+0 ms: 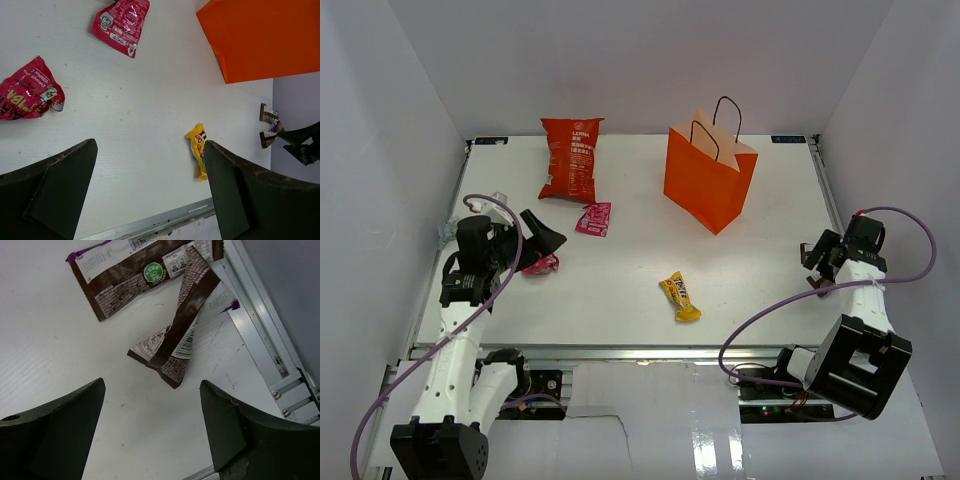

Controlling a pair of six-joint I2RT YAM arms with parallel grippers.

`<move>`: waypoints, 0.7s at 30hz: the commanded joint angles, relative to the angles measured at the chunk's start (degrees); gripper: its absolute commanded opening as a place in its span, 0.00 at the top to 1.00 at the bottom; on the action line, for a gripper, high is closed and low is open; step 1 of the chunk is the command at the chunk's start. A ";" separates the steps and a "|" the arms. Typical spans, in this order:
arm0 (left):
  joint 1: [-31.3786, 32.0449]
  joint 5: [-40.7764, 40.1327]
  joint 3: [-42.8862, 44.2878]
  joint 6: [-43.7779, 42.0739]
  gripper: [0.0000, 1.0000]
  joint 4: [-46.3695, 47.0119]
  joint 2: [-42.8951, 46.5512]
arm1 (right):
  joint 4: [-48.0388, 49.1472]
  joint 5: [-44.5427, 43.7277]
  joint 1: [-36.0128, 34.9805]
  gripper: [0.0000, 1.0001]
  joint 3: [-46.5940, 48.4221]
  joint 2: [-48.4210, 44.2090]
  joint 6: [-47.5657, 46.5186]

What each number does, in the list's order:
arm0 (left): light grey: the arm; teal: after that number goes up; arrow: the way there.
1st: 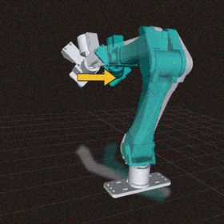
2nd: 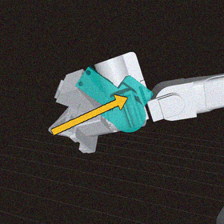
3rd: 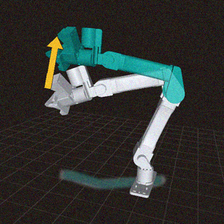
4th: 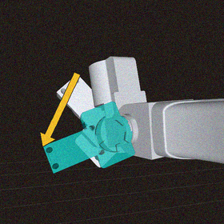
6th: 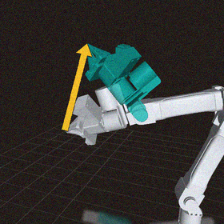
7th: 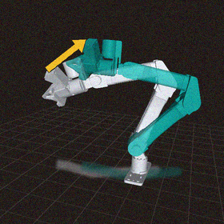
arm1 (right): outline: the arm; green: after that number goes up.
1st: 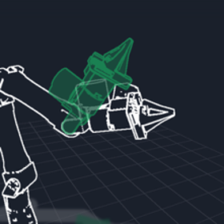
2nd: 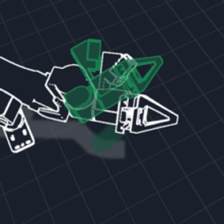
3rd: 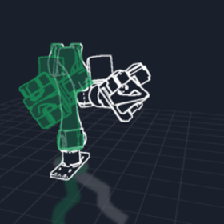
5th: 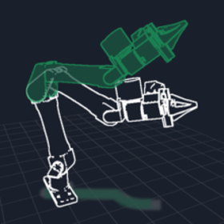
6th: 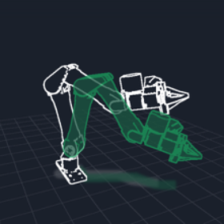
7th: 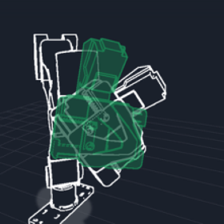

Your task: Place the snacks into the paper bag

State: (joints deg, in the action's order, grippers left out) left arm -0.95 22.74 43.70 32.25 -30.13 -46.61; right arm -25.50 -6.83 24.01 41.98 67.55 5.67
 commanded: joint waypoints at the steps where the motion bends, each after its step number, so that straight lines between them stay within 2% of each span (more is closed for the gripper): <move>1: -0.02 1.87 -0.90 1.32 0.02 1.83 0.99 | 6.77 -6.00 0.25 0.19 -0.23 -0.14 3.47; 14: -0.10 2.83 -1.51 1.50 0.02 1.65 1.70 | 12.93 -5.83 3.06 0.25 -1.11 7.42 4.44; 21: -0.10 2.57 -1.60 1.94 0.02 1.65 2.14 | 13.37 -4.16 3.06 0.28 -1.46 7.33 4.26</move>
State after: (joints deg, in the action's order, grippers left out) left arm -0.95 24.67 42.52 33.91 -29.50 -45.67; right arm -14.76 -11.38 26.89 40.69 75.48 9.08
